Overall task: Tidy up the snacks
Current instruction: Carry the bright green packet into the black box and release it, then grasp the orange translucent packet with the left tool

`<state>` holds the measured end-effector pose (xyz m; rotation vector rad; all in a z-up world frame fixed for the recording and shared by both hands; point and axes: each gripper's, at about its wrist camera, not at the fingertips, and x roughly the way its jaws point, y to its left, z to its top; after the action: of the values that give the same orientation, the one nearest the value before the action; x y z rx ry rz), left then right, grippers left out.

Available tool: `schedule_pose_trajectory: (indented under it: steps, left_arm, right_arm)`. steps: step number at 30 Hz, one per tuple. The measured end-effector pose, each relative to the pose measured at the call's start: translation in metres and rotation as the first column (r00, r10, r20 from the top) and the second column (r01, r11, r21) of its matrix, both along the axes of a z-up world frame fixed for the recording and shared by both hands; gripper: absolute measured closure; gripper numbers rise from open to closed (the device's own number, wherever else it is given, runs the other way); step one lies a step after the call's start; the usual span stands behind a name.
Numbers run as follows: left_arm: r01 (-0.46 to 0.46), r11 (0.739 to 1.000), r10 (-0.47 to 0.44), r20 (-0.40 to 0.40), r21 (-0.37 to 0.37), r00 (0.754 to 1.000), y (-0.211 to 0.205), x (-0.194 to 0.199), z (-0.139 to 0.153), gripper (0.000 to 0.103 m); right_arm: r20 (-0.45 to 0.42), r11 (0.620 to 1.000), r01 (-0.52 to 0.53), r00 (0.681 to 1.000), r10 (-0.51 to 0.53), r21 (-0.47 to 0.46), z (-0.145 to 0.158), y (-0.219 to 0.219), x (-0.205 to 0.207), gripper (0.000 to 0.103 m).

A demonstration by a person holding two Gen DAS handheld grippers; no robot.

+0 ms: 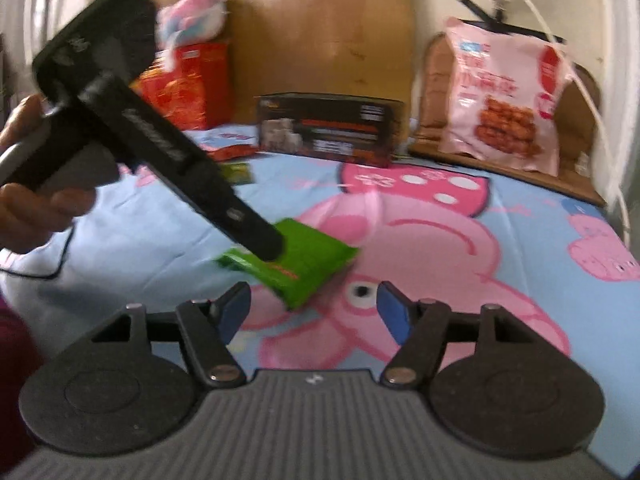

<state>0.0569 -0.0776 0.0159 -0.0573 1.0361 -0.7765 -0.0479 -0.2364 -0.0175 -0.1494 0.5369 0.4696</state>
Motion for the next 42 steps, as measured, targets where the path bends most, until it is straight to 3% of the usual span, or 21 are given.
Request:
schedule_pose_trajectory:
  steps: [2,6,13,22,28,31,32,33,35,37,40,42]
  left_arm:
    - [0.007,1.0,-0.007,-0.001,-0.005,1.0,-0.001,-0.002,-0.001,0.052]
    - [0.005,1.0,-0.006,0.024,0.011,1.0,0.002,-0.006,0.001,0.063]
    - [-0.077,0.997,0.08,0.107,-0.031,0.991,0.034,0.014,0.033,0.063]
    - [-0.201,0.976,0.216,0.284,-0.081,0.934,0.047,0.099,0.087,0.061]
    - [-0.278,0.958,0.287,0.3,-0.073,0.91,0.041,0.168,0.082,0.057]
    - [-0.323,0.944,0.327,0.298,-0.065,0.897,0.041,0.191,0.069,0.051]
    - [-0.328,0.943,0.328,0.289,-0.051,0.9,0.04,0.195,0.065,0.051]
    - [-0.33,0.943,0.328,0.274,-0.041,0.904,0.041,0.196,0.063,0.051]
    - [-0.318,0.946,0.323,0.277,-0.061,0.905,0.055,0.186,0.066,0.05]
    - [-0.33,0.939,0.345,0.302,-0.101,0.889,0.08,0.172,0.074,0.05]
    - [-0.412,0.899,0.439,0.282,-0.152,0.853,0.133,0.159,0.075,0.049]
    - [-0.491,0.86,0.511,0.233,-0.14,0.827,0.167,0.157,0.063,0.049]
  right_arm:
    - [-0.025,1.0,-0.017,1.0,0.017,-0.013,-0.006,0.008,0.005,0.048]
    - [-0.021,1.0,0.004,1.0,-0.003,0.014,-0.005,0.014,0.015,0.057]
    - [0.016,0.999,-0.039,0.999,0.038,0.039,0.01,0.028,0.036,0.068]
    - [0.199,0.999,-0.016,0.98,0.008,0.036,0.05,0.057,0.128,0.068]
    - [0.201,0.999,0.032,0.979,-0.039,0.042,0.055,0.063,0.202,0.067]
    - [0.186,0.997,0.069,0.98,-0.075,0.04,0.048,0.067,0.23,0.061]
    - [0.197,0.996,0.07,0.977,-0.08,0.055,0.047,0.068,0.232,0.044]
    - [0.203,0.995,0.082,0.975,-0.091,0.055,0.046,0.07,0.232,0.04]
    - [0.217,0.994,0.103,0.97,-0.11,0.046,0.048,0.073,0.228,0.04]
    - [0.23,0.993,0.087,0.968,-0.102,0.076,0.054,0.067,0.215,0.04]
    - [0.173,0.987,0.025,0.983,-0.053,0.159,0.054,0.058,0.194,0.04]
    - [0.096,0.98,-0.045,0.995,0.027,0.194,0.047,0.061,0.187,0.04]
